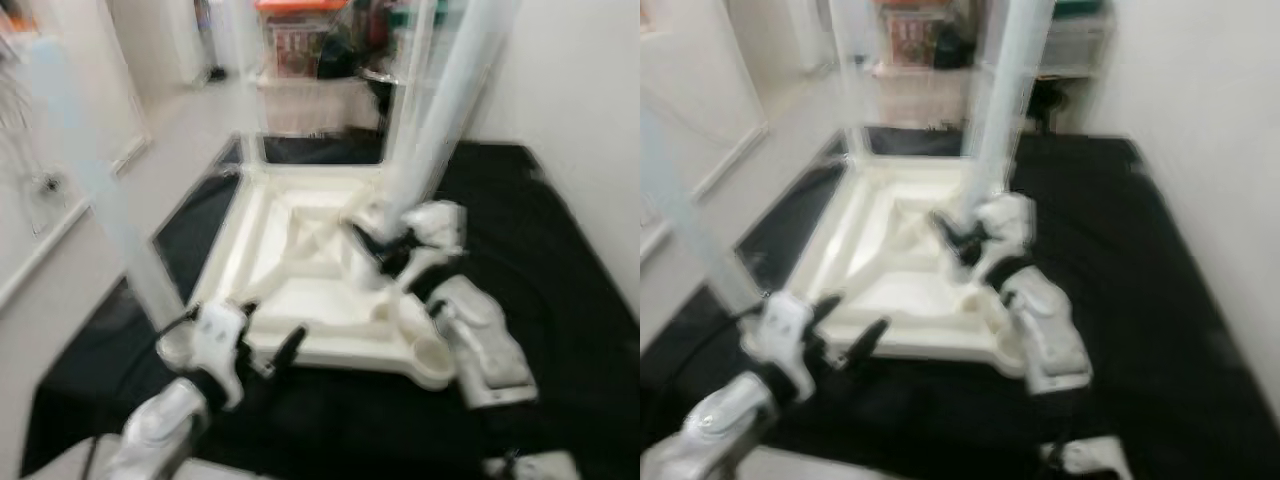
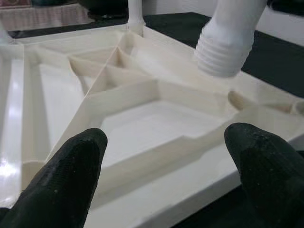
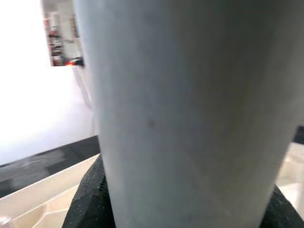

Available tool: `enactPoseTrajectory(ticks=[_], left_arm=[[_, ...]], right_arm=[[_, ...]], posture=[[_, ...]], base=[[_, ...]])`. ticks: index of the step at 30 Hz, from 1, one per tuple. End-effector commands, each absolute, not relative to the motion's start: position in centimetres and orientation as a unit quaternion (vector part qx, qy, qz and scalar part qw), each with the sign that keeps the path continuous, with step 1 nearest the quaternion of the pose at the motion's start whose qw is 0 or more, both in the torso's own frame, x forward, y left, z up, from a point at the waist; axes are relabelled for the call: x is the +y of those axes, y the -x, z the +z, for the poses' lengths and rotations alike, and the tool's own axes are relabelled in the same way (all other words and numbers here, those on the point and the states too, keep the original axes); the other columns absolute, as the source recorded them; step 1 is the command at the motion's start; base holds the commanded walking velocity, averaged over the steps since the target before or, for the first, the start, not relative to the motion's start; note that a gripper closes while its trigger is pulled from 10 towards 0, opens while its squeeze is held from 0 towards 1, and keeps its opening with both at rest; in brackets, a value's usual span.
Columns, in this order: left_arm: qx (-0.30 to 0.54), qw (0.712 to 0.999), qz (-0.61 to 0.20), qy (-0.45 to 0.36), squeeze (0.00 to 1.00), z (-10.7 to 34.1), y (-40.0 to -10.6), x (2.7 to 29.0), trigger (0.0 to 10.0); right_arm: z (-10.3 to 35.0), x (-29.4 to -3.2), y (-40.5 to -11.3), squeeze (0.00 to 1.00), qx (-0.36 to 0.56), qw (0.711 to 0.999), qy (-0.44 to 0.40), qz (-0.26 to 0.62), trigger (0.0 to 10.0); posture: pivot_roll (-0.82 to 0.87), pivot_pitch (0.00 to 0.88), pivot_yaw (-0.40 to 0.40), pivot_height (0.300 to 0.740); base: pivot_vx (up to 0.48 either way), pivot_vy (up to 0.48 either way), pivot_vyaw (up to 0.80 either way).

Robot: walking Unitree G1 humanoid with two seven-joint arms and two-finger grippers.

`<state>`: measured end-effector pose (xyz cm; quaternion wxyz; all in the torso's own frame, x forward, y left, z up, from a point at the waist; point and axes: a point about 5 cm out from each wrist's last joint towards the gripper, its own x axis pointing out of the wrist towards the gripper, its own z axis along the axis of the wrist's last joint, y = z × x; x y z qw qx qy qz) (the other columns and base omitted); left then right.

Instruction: Building children table

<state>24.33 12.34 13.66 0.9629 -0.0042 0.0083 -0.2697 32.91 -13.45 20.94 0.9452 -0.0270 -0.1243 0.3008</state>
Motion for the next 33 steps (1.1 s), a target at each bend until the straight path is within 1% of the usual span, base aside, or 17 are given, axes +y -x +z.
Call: enactPoseTrajectory(ticks=[1,2,3,5,8,10,15,20,24,29,31,33], left_arm=[[0.017,0.96,-0.279,0.008,0.0,13.5,-24.0,12.1,10.0],[0.019,0.96,-0.278,0.009,0.0,13.5,-23.8,12.1,10.0],[0.019,0.96,-0.278,0.009,0.0,13.5,-23.8,12.1,10.0],[0.016,0.963,-0.267,0.014,0.0,13.6,-23.6,12.2,10.0],[0.021,0.962,-0.271,0.007,0.0,13.6,-23.2,12.2,10.0],[0.021,0.962,-0.271,0.007,0.0,13.6,-23.2,12.2,10.0],[0.036,0.95,-0.309,-0.003,0.0,13.4,-21.9,11.8,10.0],[0.04,0.943,-0.329,-0.003,0.0,13.5,-21.2,11.6,10.0],[0.043,0.949,-0.311,0.002,0.0,13.5,-21.1,11.8,10.0],[0.047,0.952,-0.301,-0.009,0.0,13.6,-21.0,12.0,10.0],[0.049,0.952,-0.303,-0.02,0.0,13.5,-20.8,12.0,10.0],[0.049,0.952,-0.303,-0.02,0.0,13.5,-20.8,12.0,10.0]], right_arm=[[21.5,-13.5,-32.6,0.0,-0.131,0.938,0.033,0.32,10.0],[21.6,-13.4,-32.3,0.0,-0.13,0.928,0.041,0.345,10.0],[21.6,-13.4,-32.3,0.0,-0.13,0.928,0.041,0.345,10.0],[21.7,-13.2,-32.1,0.0,-0.129,0.918,0.055,0.372,10.0],[22.0,-12.9,-32.1,0.0,-0.131,0.909,0.06,0.39,10.0],[22.0,-12.9,-32.1,0.0,-0.131,0.909,0.06,0.39,10.0],[22.5,-12.2,-32.0,0.0,-0.131,0.895,0.059,0.422,10.0],[22.3,-11.9,-31.6,0.0,-0.12,0.883,0.063,0.45,10.0],[22.0,-11.8,-31.3,0.0,-0.108,0.872,0.07,0.472,10.0],[22.0,-11.4,-31.2,0.0,-0.103,0.861,0.074,0.492,10.0],[22.1,-11.2,-31.2,0.0,-0.1,0.853,0.075,0.507,10.0],[22.1,-11.2,-31.2,0.0,-0.1,0.853,0.075,0.507,10.0]], posture=[[-0.05,0.098,0.018,0.74],[-0.05,0.105,0.017,0.74],[-0.05,0.105,0.017,0.74],[-0.05,0.111,0.015,0.74],[-0.04,0.126,0.015,0.74],[-0.04,0.126,0.015,0.74],[-0.03,0.146,0.01,0.74],[-0.03,0.159,0.01,0.74],[-0.03,0.169,0.009,0.74],[-0.02,0.179,0.008,0.74],[-0.02,0.182,0.006,0.74],[-0.02,0.182,0.006,0.74]], base=[[0.0,-0.465,0.0],[0.0,-0.465,0.0],[0.0,-0.465,0.0],[0.0,0.0,0.0],[0.0,0.0,0.0],[0.0,0.0,0.0],[0.0,0.0,0.0],[0.0,-0.447,0.0],[0.0,0.0,0.0],[0.0,0.0,0.0],[0.0,0.0,0.0],[0.0,0.0,0.0]])
